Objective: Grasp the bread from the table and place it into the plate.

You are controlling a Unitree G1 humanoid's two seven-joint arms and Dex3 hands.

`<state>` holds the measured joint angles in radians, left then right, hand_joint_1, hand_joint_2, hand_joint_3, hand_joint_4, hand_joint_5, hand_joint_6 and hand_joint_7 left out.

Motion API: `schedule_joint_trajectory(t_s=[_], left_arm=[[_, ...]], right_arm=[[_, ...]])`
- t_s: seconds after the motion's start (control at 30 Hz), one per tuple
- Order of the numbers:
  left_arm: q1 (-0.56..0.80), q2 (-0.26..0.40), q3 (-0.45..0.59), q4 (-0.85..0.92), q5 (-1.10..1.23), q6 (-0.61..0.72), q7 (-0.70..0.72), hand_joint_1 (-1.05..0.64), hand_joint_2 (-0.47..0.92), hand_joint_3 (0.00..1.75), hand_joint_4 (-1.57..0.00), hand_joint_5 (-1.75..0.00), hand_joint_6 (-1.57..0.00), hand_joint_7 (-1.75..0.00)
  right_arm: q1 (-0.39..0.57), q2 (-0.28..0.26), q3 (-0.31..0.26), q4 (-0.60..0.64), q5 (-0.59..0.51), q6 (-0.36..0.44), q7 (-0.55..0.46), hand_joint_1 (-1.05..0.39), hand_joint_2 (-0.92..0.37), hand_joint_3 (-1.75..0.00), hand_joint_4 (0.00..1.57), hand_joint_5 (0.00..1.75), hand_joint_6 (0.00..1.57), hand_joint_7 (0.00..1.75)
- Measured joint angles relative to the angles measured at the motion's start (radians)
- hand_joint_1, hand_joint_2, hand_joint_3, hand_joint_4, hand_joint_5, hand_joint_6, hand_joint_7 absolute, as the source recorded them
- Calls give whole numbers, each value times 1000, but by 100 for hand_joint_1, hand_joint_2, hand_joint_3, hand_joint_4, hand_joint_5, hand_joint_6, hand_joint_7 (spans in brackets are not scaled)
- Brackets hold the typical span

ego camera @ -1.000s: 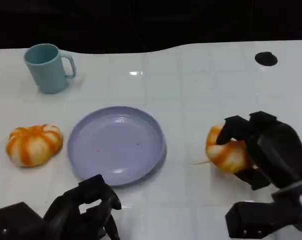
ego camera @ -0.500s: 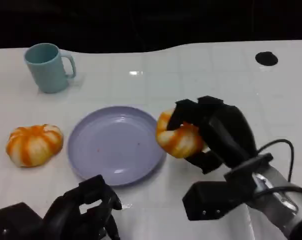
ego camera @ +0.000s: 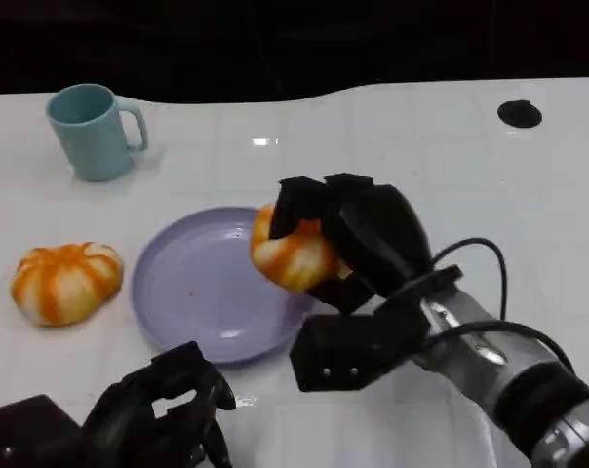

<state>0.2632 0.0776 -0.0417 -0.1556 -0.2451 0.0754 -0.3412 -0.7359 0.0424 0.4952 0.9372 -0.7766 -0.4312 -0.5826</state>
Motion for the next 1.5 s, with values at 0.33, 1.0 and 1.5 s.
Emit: schedule_joint_trajectory(t_s=[0.33,1.0,1.5], left_arm=[[4,0,-1,-4,-1,0,0,-71,92,62,-79,-175,-63,-159],[17,-1,-7,-13,1,-4,0,-71,92,63,-79,-175,-63,-158],[19,-1,-6,-18,0,-9,0,-68,92,61,-76,-175,-63,-155]], right_arm=[[-88,69,16,137,9,0,1,-18,-46,-111,86,164,86,120],[-122,44,97,74,26,170,452,-82,-92,-34,0,4,13,0],[-36,-40,96,-139,41,186,554,-79,-92,-33,12,10,18,3]])
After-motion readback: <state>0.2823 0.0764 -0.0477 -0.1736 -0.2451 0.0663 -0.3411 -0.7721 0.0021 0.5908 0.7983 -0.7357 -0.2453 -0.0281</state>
